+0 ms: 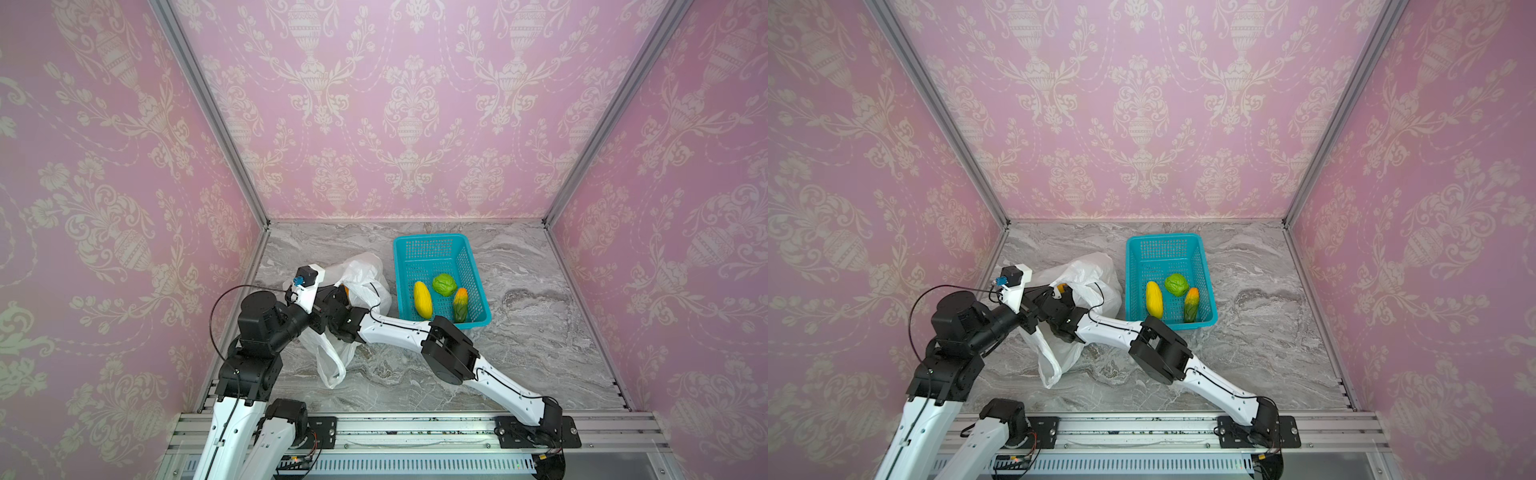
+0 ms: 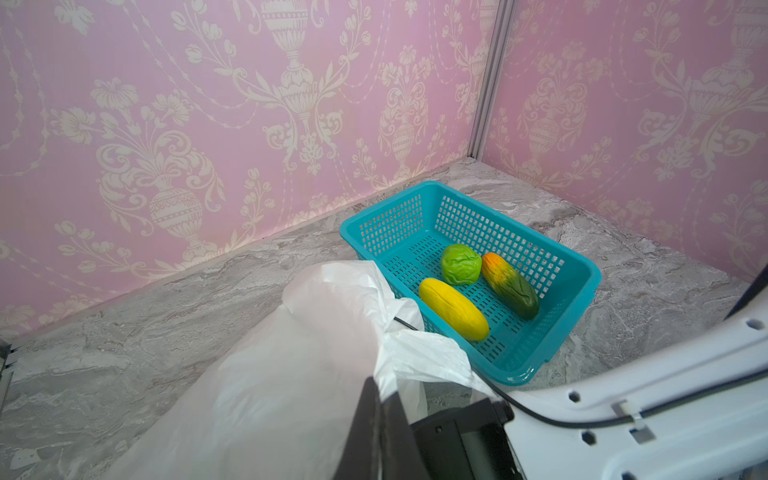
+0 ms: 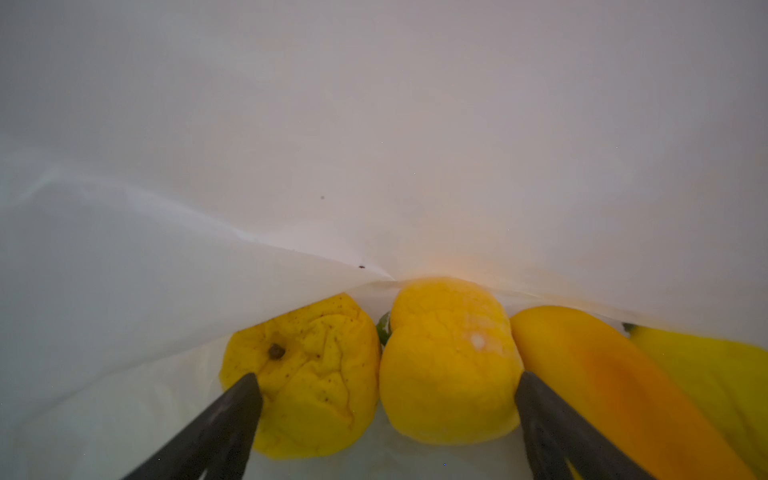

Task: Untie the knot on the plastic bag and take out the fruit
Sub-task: 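Reach down and close the right gripper on the yellow-pink mango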

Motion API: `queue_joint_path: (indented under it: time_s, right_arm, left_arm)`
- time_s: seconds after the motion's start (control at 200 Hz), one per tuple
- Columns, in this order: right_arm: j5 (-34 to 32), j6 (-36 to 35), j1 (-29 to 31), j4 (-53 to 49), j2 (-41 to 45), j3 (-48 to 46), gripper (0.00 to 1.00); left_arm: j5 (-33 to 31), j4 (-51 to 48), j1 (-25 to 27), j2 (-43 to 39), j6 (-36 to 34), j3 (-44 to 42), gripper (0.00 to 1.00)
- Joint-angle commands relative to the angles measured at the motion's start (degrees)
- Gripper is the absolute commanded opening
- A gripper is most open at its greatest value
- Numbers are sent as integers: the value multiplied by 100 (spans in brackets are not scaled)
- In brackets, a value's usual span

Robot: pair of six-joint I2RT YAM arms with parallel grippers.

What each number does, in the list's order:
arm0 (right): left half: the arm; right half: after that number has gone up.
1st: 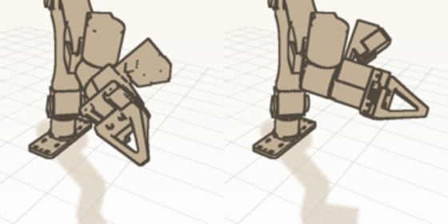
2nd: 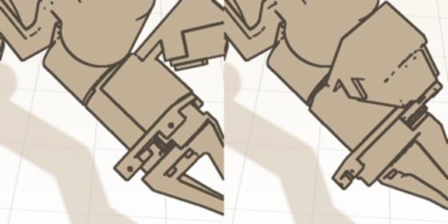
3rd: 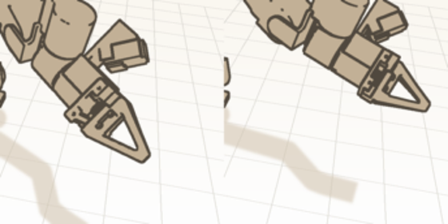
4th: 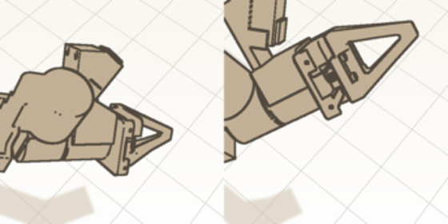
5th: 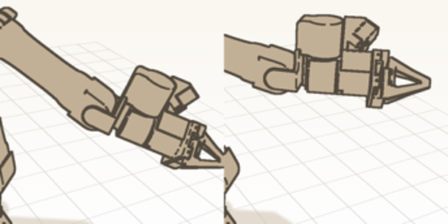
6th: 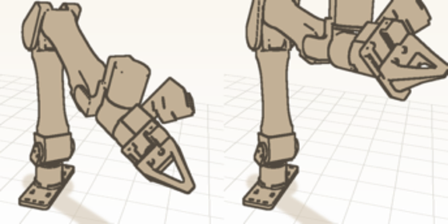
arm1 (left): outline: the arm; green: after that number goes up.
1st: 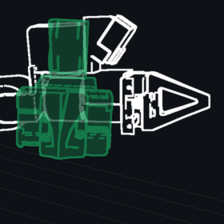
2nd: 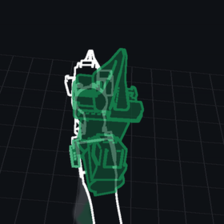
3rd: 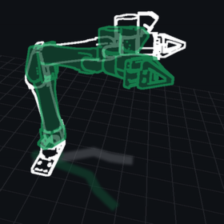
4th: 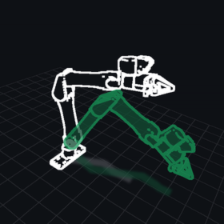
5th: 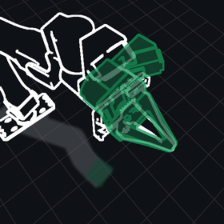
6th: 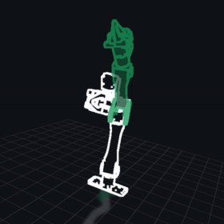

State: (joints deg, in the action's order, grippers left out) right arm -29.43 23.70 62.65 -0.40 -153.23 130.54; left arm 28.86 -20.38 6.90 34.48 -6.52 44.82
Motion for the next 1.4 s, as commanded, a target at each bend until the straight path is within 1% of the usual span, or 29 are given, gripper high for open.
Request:
queue_joint_path:
  time_s: [0.0, 0.07, 0.24, 0.32, 0.365, 0.47, 0.51, 0.59, 0.685, 0.731, 0.786, 0.856, 0.921, 0.976, 1.041, 1.141, 1.206, 1.311, 1.356, 1.396]
  right_arm:
    - [386, 263, -118, -645, -463, 324, 95]
    - [523, 317, -167, -742, -600, 493, 94]
    - [795, 385, -279, -639, -668, 499, 94]
    - [947, 345, -319, -525, -647, 431, 85]
    - [984, 369, -333, -446, -602, 346, 78]
    - [1217, 345, -351, -39, -387, -66, 65]
    - [1209, 354, -341, 54, -268, -271, 62]
    - [979, 318, -267, 441, 58, -776, 62]
    - [336, 81, -133, 711, 380, -1195, 62]
    - [35, -55, -75, 736, 455, -1221, 62]
    - [-168, -176, -35, 730, 474, -1166, 57]
    - [-259, -225, -34, 580, 438, -1003, 51]
    - [-275, -250, -33, 528, 395, -872, 49]
    - [-219, -256, -27, 571, 371, -831, 51]
    - [-98, -311, -32, 637, 333, -765, 56]
    - [-97, -365, -25, 599, 239, -545, 71]
    - [-149, -390, -29, 503, 135, -320, 78]
    - [-111, -370, -98, 205, -181, 287, 88]
    - [-9, -282, -138, -54, -368, 660, 91]
    - [122, -165, -192, -272, -502, 951, 91]
  left_arm:
    - [214, 121, -30, -79, 90, -52, 0]
    - [208, 131, -35, -75, 90, -52, 0]
    - [216, 130, -36, -82, 99, -50, 0]
    - [225, 141, -34, -75, 102, -49, 0]
    - [225, 140, -32, -69, 99, -52, 0]
    - [223, 140, -34, -75, 99, -50, 0]
    - [226, 146, -31, -71, 99, -51, 0]
    - [245, 135, -37, -72, 108, -50, 0]
    - [232, 148, -35, -73, 101, -55, 0]
    - [240, 144, -31, -72, 106, -53, 0]
    - [244, 141, -37, -68, 109, -55, 0]
    - [243, 141, -33, -80, 99, -54, 0]
    - [252, 148, -35, -58, 103, -50, 0]
    - [267, 144, -34, -60, 103, -49, 0]
    - [275, 148, -32, -71, 99, -51, 0]
    - [272, 148, -37, -52, 99, -48, 0]
    - [280, 147, -35, -53, 99, -52, 0]
    - [280, 148, -32, -69, 98, -47, 0]
    - [297, 149, -31, -56, 99, -52, 0]
    - [304, 147, -37, -47, 99, -50, 0]
